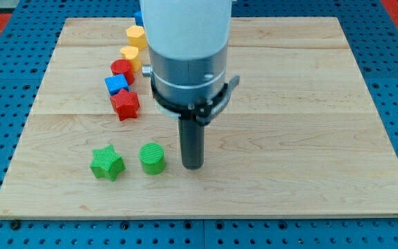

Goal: Slide the red star a bit left

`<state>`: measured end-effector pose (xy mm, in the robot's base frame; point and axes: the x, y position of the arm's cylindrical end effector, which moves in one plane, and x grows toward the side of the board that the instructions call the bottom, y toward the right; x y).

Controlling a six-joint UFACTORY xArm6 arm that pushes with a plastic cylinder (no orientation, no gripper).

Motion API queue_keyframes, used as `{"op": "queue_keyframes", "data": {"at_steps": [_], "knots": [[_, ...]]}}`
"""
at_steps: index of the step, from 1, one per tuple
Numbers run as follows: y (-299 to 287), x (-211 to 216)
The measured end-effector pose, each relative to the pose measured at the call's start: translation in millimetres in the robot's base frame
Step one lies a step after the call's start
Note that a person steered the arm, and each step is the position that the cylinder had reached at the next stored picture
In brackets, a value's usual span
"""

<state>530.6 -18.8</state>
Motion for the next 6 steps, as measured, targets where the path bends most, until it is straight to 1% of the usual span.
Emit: {"op": "queue_keyframes", "data": {"at_steps": [1, 2, 3, 4, 5, 6], "knots": [[-34, 0], [-30, -11], [-7, -20], [-40, -37], [-97, -73], [-155, -79]]}}
